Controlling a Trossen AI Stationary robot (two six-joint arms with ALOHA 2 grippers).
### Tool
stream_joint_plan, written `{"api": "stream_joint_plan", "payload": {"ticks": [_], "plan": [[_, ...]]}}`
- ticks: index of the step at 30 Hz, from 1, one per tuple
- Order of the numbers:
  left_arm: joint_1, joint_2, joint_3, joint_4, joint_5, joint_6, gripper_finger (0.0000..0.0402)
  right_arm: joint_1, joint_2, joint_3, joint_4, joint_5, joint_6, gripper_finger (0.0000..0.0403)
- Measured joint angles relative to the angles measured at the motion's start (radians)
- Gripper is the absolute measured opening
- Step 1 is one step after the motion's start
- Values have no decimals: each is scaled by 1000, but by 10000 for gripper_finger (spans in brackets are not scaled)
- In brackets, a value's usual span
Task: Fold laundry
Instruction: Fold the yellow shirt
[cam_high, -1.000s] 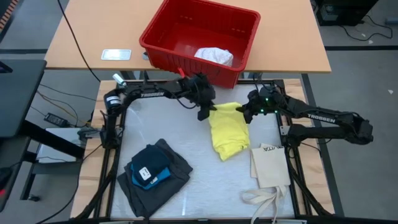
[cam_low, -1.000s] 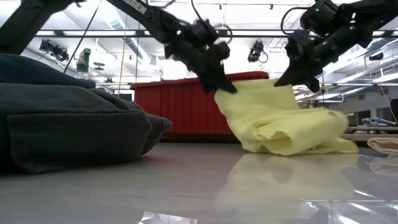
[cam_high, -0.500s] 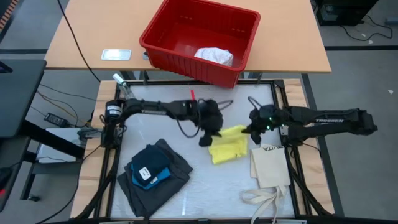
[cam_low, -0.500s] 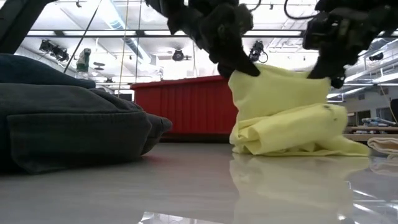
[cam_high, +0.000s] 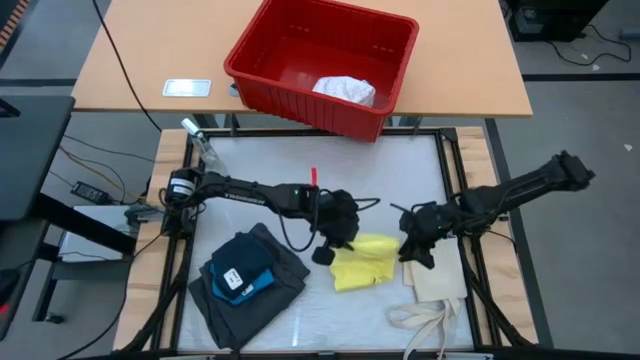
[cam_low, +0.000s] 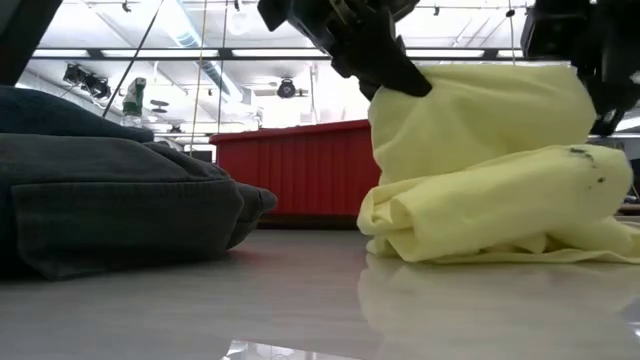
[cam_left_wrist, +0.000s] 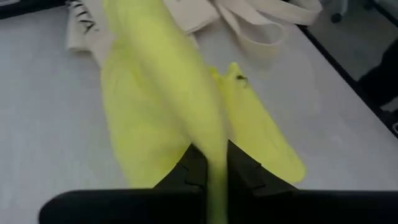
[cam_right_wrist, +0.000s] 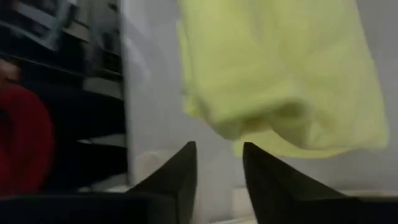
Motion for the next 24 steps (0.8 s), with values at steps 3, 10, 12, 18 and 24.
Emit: {"api": "stream_joint_plan", "payload": {"ticks": [3,10,12,18,24], "plan": [[-20,0,0,0,4,13,25,-4,-47,24,-14,11,58,156],[-91,0,0,0,14,126,25,-31,-57,18,100,286,261,142],[-117,0,0,0,0,177,25,-11,-3,7,211,258,294,135],[-196,0,0,-48,-126,378,26,134,243,-3,489,253,387,114],[-261,0,-1,-70,-136,448,43,272,468,8,802,340,502,101]]}}
